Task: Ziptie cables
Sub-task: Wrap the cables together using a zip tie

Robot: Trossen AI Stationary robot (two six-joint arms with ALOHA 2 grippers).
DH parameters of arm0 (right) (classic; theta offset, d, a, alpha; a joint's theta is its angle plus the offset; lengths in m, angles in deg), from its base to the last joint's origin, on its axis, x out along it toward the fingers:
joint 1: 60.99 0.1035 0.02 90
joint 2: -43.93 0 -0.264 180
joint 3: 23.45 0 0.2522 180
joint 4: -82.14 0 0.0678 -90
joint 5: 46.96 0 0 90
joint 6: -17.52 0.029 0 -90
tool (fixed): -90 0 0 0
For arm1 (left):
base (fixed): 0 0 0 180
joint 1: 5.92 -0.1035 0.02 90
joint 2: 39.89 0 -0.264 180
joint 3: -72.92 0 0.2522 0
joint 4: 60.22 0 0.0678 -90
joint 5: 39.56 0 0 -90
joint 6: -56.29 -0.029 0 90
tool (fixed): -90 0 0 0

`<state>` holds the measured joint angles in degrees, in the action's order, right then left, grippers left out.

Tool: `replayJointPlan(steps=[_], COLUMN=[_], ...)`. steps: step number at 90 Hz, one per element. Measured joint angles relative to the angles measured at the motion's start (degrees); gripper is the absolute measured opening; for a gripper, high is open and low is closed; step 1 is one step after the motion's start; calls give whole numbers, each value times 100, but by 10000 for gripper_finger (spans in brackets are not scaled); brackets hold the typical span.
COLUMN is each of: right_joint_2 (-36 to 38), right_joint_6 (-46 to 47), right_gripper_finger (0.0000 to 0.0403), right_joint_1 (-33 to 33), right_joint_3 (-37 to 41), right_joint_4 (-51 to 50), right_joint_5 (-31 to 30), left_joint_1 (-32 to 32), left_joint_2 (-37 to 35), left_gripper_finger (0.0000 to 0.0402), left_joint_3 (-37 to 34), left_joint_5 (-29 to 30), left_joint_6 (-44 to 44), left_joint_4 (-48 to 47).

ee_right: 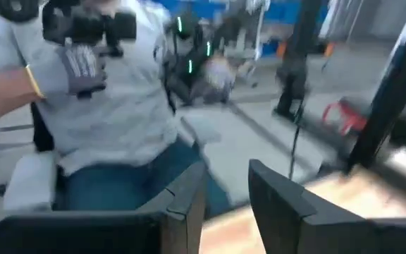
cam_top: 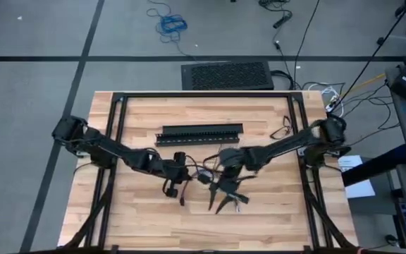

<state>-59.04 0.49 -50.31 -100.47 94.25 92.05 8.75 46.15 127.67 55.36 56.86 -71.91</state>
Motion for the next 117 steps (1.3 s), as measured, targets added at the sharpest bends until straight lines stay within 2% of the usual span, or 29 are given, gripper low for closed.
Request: replayJointPlan(steps=[14, 21, 27, 44, 50, 58, 63, 69, 77, 80, 84, 89, 97, 103, 109, 117], right_joint_2=[-337, -271, -71, 789, 1028, 1303, 1469, 1592, 1610, 1610, 1618, 1635, 1638, 1638, 1616, 1404], right_joint_6=[-1256, -1763, -2144, -2393, -2132, -1611, -1401, -1203, -905, -787, -705, -658, -577, -547, -512, -235], right_gripper_finger=[100, 100, 100, 100, 100, 100, 100, 100, 100, 100, 100, 100, 100, 100, 100, 100], right_joint_1=[-113, -123, -97, 103, 185, 280, 339, 400, 416, 408, 357, 260, 116, 35, -56, -136], right_joint_3=[-205, -302, -334, -378, -376, -367, -367, -369, -318, -270, -191, -60, 200, 449, 852, 1482], right_joint_4=[253, 85, -34, -551, -1014, -1708, -2232, -3077, -3966, -4189, -4380, -4537, -4349, -3841, -2731, -463], right_joint_5=[-1199, -1789, -2003, -1915, -1501, -645, -532, -1109, -2610, -2985, -3228, -3225, -3054, -3044, -2928, -2524], left_joint_1=[-62, -50, -53, -40, -41, -41, -41, -33, 24, 56, 123, 209, 365, 502, 582, 638], left_joint_2=[290, 436, 578, 797, 784, 781, 743, 673, 477, 388, 250, 64, -166, -281, -313, -320], left_gripper_finger=[10, 10, 10, 10, 10, 10, 10, 10, 10, 10, 10, 10, 10, 10, 10, 10], left_joint_3=[10, 12, 25, 23, 23, 25, 25, 25, 23, 23, 24, 23, 25, 25, 25, 25], left_joint_5=[-469, -625, -780, -792, -788, -785, -785, -783, -754, -750, -753, -753, -755, -756, -776, -781], left_joint_6=[43, 117, 149, 82, 65, 43, 32, 16, 4, -40, -107, -151, -307, -418, -496, -548], left_joint_4=[-2, 4, 33, 33, 38, 28, 23, 30, -9, 14, 16, 5, 52, 16, 46, 23])
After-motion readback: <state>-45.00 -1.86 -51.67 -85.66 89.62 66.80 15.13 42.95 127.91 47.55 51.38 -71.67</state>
